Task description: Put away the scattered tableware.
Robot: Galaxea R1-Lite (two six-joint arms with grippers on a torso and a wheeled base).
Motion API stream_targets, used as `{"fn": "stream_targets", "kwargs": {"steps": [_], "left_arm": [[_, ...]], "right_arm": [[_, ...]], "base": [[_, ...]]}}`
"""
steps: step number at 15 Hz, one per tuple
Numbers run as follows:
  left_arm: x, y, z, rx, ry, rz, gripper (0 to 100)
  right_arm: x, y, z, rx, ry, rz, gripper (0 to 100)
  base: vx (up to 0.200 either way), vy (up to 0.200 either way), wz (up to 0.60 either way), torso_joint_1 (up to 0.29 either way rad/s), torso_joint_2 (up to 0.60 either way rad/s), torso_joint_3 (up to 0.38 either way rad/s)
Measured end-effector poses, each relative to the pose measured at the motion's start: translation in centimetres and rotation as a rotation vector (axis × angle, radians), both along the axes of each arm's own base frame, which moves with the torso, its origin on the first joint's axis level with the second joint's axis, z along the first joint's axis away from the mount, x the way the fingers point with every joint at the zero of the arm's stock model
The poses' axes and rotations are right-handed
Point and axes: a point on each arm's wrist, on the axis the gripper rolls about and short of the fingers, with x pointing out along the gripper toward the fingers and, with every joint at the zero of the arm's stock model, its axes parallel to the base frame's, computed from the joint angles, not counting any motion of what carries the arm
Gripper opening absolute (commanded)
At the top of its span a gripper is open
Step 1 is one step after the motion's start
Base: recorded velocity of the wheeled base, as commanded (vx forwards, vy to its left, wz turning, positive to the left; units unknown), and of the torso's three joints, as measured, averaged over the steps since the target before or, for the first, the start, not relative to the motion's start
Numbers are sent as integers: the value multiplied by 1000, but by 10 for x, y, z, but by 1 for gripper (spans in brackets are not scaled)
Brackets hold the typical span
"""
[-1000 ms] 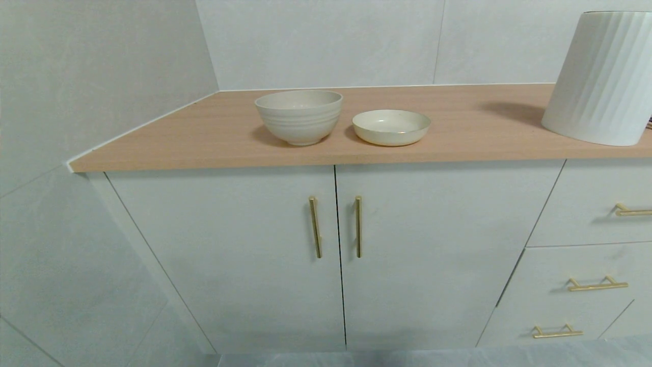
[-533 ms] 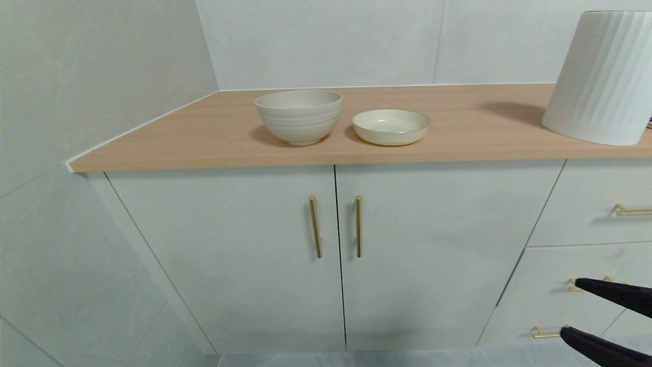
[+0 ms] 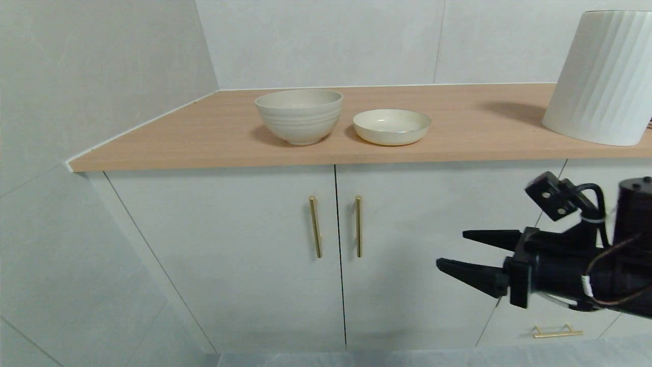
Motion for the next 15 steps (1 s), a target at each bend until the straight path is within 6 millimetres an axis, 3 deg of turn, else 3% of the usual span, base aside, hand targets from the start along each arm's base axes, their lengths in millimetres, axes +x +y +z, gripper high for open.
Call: {"fn": "stream_targets", "kwargs": {"steps": [4,7,11,15], "left_arm": [[0,0,0,0,0,0,100],[0,0,0,0,0,0,100],[0,0,0,0,0,0,100],[0,0,0,0,0,0,100]], "right_arm": [[39,44,7,-12,61,4,100],[45,76,12,52,161,3,100],[51,90,4,50,179,11,100],[65,107,-8,161,129,20,100]], "base": [[0,0,0,0,0,0],[0,0,0,0,0,0],[0,0,0,0,0,0],[0,0,0,0,0,0]]}}
